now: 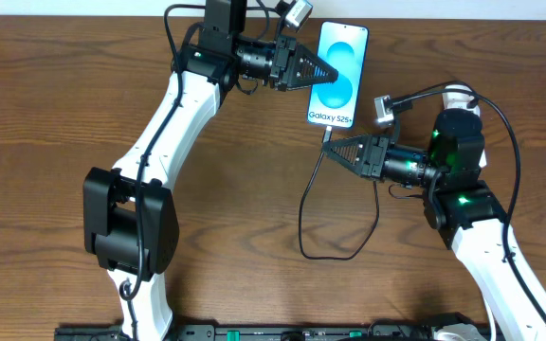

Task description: Plug charger to phone and switch on socket

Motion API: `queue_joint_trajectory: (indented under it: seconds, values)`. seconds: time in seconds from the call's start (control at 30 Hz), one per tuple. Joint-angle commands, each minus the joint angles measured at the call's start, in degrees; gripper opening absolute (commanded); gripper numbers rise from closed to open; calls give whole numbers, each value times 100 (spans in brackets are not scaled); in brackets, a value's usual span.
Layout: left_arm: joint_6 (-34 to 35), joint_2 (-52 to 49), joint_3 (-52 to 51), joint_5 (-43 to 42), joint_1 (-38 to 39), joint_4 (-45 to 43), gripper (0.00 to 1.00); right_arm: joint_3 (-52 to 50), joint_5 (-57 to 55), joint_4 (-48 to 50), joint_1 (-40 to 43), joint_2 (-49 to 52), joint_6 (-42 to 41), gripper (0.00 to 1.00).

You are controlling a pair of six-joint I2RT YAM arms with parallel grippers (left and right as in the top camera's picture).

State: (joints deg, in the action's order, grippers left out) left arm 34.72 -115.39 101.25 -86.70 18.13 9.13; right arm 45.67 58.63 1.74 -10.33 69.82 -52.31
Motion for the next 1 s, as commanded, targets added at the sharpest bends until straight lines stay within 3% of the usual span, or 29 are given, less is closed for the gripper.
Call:
queue_joint_trajectory:
  seconds: [0.0,0.97]
  values:
    - [50,245,22,-330,50,-26,7,13,-219,22,-26,33,-17,1]
    - [-59,245,22,-328,61,-26,7,13,-212,13,129,31,-20,1]
